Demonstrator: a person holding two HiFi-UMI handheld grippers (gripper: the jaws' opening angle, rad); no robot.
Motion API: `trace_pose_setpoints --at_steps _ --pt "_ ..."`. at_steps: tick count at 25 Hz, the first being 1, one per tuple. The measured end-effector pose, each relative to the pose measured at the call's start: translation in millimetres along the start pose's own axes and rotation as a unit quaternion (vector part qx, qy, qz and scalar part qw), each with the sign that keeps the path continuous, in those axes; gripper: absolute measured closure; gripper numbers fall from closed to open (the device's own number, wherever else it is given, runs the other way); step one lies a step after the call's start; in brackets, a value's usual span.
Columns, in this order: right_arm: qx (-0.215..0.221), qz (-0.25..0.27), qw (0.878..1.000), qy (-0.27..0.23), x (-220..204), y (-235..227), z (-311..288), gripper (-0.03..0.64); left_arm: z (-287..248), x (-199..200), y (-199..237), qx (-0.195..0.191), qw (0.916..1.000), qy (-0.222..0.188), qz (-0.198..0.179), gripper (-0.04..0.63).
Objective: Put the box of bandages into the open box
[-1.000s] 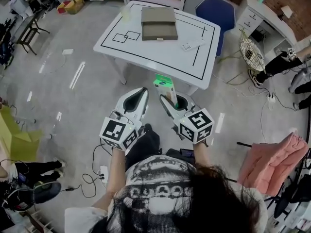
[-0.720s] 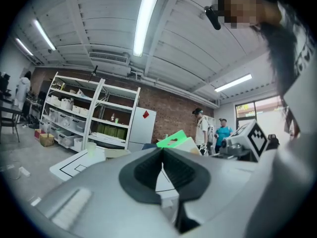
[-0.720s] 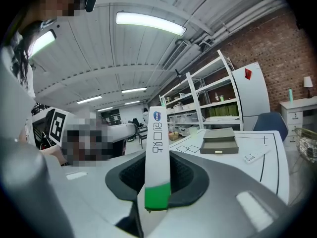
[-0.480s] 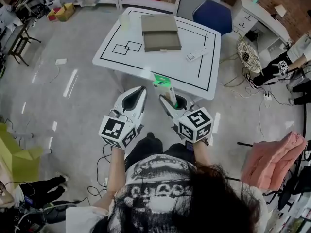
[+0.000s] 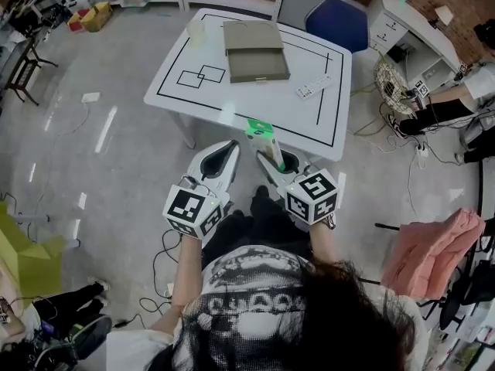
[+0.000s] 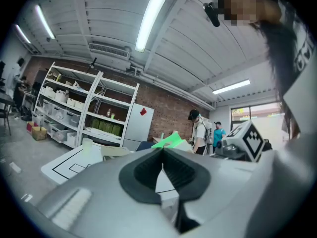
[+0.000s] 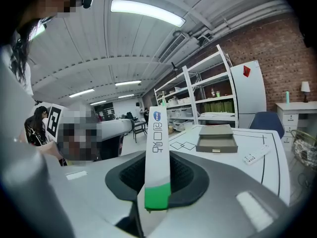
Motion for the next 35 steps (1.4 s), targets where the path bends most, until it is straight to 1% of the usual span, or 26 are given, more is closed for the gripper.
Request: trace_pose_setpoints --at_steps 4,8,11,17,24,27,30,35 --pt "0.002 -0.001 1.0 0.006 2 -14 -13 0.522 -10 1 9 0.002 1.0 0.001 0.0 0.595" --pt "0.015 -0.007 1.0 0.008 7 -34 -29 0.522 -21 3 26 0.019 0.9998 0.001 -0.001 0.595" --pt "0.024 -0.013 1.0 0.015 11 -59 -43 0.522 -35 6 37 0.029 0.9996 0.001 -0.004 0.595" --pt "0.034 -0.011 0.999 0.037 22 -119 -71 0.522 -79 10 54 0.035 0.9994 0.004 -0.003 0.595" --pt "0.08 -0.022 0.993 0.087 27 -185 -100 0.522 -135 18 58 0.027 0.9996 0.01 -0.008 0.595" --pt "0.095 -0.021 0.989 0.111 27 -216 -117 0.522 -155 19 63 0.029 0.9994 0.015 -0.011 0.595" --pt "0.111 -0.033 0.985 0.13 26 -245 -133 0.522 -170 20 66 0.031 0.9992 0.021 -0.011 0.595" --pt "0.115 -0.048 0.979 0.164 16 -288 -158 0.522 -184 18 70 0.037 0.9988 0.032 -0.01 0.595"
Point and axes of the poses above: the fingertips, and each gripper's own axes: z backward along the fingers, y to its left, x out of its top, the point moved 1 cm from there along z, backward along the fingers, and after that the axes turned 12 degrees about x, right-handed, at the moved point
